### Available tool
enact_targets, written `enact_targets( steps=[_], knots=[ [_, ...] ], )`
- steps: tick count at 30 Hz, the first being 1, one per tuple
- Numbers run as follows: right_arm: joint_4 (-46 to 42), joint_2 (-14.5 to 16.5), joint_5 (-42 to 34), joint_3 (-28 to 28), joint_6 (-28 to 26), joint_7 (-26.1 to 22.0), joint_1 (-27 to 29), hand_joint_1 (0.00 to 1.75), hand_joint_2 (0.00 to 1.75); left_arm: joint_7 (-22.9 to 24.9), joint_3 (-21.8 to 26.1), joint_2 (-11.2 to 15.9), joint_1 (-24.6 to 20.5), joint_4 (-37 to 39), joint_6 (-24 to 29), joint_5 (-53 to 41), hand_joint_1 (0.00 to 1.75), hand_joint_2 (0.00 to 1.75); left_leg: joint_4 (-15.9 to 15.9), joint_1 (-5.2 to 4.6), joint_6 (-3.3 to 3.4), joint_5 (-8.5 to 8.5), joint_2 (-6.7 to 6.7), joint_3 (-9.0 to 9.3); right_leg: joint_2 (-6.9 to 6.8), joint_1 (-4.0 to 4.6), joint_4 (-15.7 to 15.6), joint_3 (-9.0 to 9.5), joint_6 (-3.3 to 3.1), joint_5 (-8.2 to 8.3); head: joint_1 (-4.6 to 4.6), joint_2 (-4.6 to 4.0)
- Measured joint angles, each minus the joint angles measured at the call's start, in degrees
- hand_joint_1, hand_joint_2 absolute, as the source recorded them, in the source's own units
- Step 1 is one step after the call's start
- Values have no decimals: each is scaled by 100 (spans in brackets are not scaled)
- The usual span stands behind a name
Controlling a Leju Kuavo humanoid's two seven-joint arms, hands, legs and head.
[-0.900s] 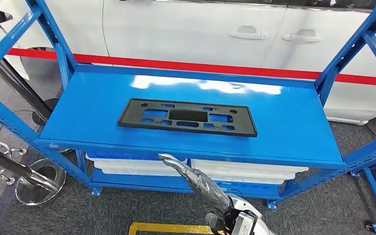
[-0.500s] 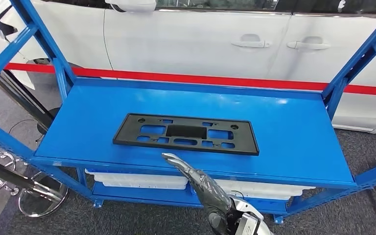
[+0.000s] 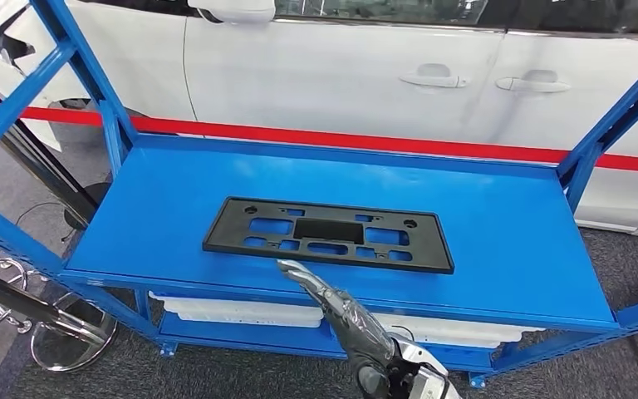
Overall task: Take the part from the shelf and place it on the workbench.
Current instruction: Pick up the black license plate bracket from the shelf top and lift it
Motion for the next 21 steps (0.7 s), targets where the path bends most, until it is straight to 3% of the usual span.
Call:
enact_targets(
  steps=[2,3,4,5,6,8,9,13,15,17,19,20,21],
  knots=[
    [-21,0,9,-16,-27,1,16,0,0,1,0,2,2,0,8,-10,0,0,-9,3,22,6,7,2,-8,-48,716,-316,58,-385,-1,0],
    [-23,0,13,-21,-37,1,29,0,0,2,0,3,4,0,10,-12,0,0,-8,3,24,5,8,1,-13,-74,1052,-472,79,-512,0,0],
    [-23,0,16,-23,-40,2,41,0,0,2,0,4,6,0,10,-13,0,0,-7,4,22,2,8,3,-19,-96,1227,-555,96,-534,-1,0],
    [-23,0,18,-26,-42,2,49,0,0,2,0,4,7,0,10,-14,0,0,-6,5,17,-3,5,10,-25,-115,1178,-529,106,-438,-1,0],
    [-25,0,19,-29,-42,2,53,0,0,2,0,3,6,0,10,-15,0,0,-5,7,7,-11,0,24,-31,-131,903,-389,109,-250,0,0],
    [-33,0,21,-39,-42,2,50,0,0,2,0,2,4,0,10,-16,0,0,2,1,-33,-40,-11,50,-37,-138,92,16,91,103,1,0],
    [-38,0,22,-43,-42,2,48,0,0,3,0,2,3,0,10,-16,0,0,5,-3,-60,-51,-15,51,-35,-127,-195,154,77,184,1,0],
    [-50,1,50,-51,-49,20,55,0,0,11,0,7,2,0,14,-24,0,0,7,-5,-194,-86,-13,50,-21,-106,-403,235,3,191,-2,0],
    [-45,2,135,-50,-73,138,45,0,87,25,0,8,0,0,20,-50,0,0,272,4,-243,-281,-11,-49,-40,-131,-469,281,-73,213,-2,0],
    [21,1,247,-46,-112,310,18,0,175,48,0,12,8,0,25,-80,0,0,955,10,-266,-639,-10,-368,-58,-121,-488,296,-121,216,-1,0],
    [203,2,345,-22,-159,466,-76,0,175,65,0,22,22,0,22,-120,0,0,1560,10,-279,-823,-10,-674,-60,-99,-473,286,-134,210,-2,0],
    [332,8,409,-3,-198,540,-156,0,175,68,0,28,26,0,16,-150,0,0,1592,10,-275,-755,-10,-702,-58,-89,-461,284,-138,207,-2,0],
    [468,24,487,20,-252,608,-255,0,175,70,0,31,25,0,7,-177,0,0,1396,9,-263,-585,-10,-620,-55,-83,-450,285,-140,204,-2,0]
  ],
)
